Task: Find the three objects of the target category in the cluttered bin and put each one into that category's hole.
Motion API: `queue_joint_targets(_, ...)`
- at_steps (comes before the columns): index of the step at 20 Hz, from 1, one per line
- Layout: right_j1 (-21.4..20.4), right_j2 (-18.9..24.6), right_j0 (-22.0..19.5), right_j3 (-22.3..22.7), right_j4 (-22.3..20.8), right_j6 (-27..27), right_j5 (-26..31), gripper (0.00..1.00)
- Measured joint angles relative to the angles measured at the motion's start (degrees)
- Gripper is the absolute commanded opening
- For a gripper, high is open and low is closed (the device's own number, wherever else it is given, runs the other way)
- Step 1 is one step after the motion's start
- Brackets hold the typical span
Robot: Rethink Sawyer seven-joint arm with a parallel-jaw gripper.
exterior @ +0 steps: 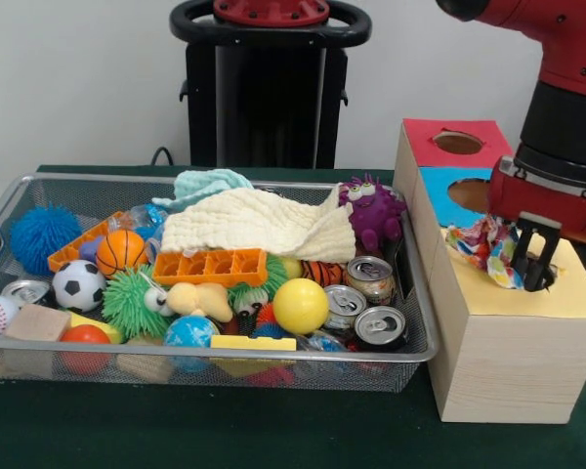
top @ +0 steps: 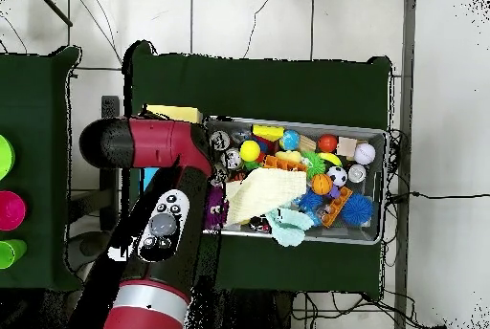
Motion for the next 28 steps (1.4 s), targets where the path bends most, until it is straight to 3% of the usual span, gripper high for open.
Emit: queue_joint_targets(28,-3.7,-0.1,-0.4,-1.9,0.5,0.0,5.9,0.0)
